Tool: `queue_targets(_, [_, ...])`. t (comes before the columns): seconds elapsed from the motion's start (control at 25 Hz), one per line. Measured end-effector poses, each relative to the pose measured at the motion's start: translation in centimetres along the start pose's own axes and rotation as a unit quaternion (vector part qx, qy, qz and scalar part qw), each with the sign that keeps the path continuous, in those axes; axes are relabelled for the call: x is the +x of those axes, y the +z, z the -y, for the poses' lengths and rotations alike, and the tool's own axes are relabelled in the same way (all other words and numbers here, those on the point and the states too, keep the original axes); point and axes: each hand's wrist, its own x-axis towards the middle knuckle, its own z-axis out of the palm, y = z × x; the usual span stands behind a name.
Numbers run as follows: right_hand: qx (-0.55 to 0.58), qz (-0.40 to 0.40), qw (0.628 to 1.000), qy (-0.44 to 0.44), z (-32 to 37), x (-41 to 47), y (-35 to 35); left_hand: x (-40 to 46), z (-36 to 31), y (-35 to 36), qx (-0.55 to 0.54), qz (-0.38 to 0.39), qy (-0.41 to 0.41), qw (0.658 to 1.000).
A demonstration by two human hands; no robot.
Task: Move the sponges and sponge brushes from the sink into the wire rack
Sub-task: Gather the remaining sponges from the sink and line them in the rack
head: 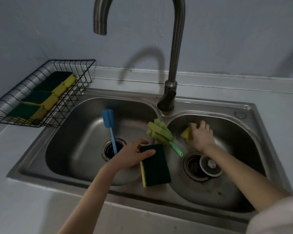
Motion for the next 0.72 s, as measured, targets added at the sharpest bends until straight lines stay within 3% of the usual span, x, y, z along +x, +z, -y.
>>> queue_targets(0.36, [0.079,-0.102,0.991,-0.031,3.0,-5.0,-5.9,-4.0,-0.8,-1.4,-0.014,-0.123,0.083,0.989])
queue_targets(0.72, [0.221,-0.184,0.952,-0.101,8.3,-9.1,-9.3,-7.1,1.6,-4.6,-0.109,-0.180,0.091,0.973])
